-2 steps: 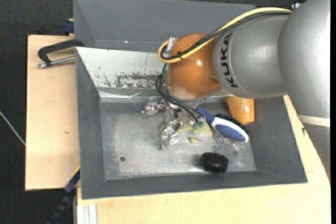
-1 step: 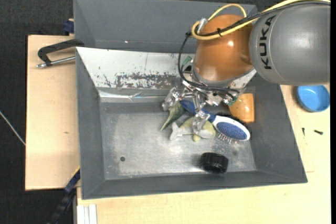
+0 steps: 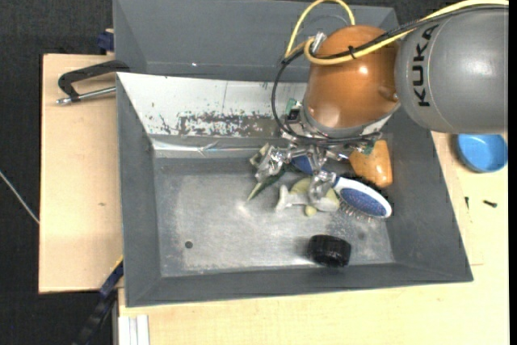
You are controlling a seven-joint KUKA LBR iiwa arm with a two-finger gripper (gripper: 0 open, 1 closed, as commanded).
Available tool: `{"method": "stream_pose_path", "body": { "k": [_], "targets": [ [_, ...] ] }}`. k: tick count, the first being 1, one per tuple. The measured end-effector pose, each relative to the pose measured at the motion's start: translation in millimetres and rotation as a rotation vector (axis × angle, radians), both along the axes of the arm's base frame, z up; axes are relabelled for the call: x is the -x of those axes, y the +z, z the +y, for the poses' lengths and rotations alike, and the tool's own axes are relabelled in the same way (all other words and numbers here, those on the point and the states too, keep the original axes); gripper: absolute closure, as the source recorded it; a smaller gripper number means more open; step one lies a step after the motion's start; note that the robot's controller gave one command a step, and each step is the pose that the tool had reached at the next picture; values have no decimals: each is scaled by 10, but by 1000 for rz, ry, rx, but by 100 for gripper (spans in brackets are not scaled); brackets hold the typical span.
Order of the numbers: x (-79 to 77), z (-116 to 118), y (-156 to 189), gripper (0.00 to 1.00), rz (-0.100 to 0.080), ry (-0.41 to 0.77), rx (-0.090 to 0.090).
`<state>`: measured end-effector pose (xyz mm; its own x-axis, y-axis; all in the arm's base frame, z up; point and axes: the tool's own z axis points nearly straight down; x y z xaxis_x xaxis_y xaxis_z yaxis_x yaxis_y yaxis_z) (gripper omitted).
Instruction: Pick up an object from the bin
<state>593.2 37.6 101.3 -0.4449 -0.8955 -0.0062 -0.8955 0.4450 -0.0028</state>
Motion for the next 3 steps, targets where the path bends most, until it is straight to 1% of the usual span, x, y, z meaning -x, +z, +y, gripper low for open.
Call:
{"method": "stream_pose_path", "body": {
  "k": [1, 2, 3],
  "targets": [
    [165, -261, -207, 0, -25, 23, -20],
    [-85, 38, -272, 0, 2, 146, 4],
    [-92, 55, -268, 100, -3, 145, -1]
  ]
}}
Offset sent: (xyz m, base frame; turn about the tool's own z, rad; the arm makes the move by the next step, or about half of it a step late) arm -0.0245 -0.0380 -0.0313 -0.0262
